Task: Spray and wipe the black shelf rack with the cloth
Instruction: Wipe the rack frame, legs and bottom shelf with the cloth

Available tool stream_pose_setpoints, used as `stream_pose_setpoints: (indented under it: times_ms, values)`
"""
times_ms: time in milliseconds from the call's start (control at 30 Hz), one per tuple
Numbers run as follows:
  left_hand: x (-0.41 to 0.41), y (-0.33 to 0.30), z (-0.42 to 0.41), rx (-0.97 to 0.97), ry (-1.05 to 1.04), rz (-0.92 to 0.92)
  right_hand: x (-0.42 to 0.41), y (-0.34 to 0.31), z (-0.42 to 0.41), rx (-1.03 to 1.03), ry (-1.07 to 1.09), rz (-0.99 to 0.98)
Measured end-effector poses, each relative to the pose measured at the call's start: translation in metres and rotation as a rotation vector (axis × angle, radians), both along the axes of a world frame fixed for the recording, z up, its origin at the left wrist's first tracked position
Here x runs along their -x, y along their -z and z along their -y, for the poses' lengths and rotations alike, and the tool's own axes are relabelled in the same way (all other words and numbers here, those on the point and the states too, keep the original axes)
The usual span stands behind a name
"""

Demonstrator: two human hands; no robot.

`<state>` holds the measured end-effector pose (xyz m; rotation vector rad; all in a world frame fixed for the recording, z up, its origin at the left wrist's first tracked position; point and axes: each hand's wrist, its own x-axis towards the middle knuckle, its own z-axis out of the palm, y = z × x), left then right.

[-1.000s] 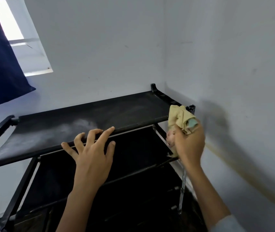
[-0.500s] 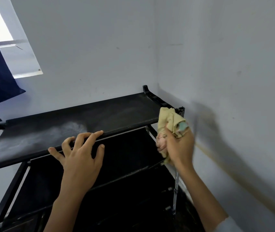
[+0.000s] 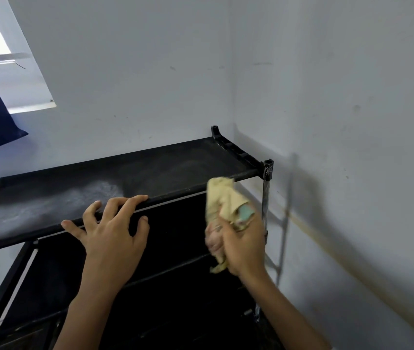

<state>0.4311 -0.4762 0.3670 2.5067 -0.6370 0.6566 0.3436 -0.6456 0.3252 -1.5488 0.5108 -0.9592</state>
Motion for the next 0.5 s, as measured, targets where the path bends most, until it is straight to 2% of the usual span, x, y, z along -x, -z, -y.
stream_pose_setpoints:
  times_ms: [67,100,167,233,300,400,500]
  values:
    - [0.0,-0.001,0.0,0.006,0.001,-0.006,0.004,0.002,-0.018,0.027,-0.161,-0.05]
    - [0.001,-0.001,-0.001,0.012,0.001,-0.009,0.003,0.004,-0.016,-0.012,-0.135,-0.055]
    - [0.0,0.0,-0.002,0.027,0.009,-0.012,0.003,0.007,0.004,-0.2,0.016,0.028]
    - [0.0,0.001,-0.002,0.036,0.019,-0.007,0.005,0.005,0.025,-0.242,0.191,0.083]
    - [0.0,0.002,-0.001,0.027,0.019,-0.002,0.004,0.003,0.033,-0.246,0.235,0.116]
    - [0.0,0.002,-0.001,0.009,0.015,-0.003,-0.005,-0.001,0.021,-0.233,0.206,0.147]
    - [0.0,0.001,-0.001,0.013,0.018,-0.01,-0.01,0.0,0.002,-0.181,0.084,0.095]
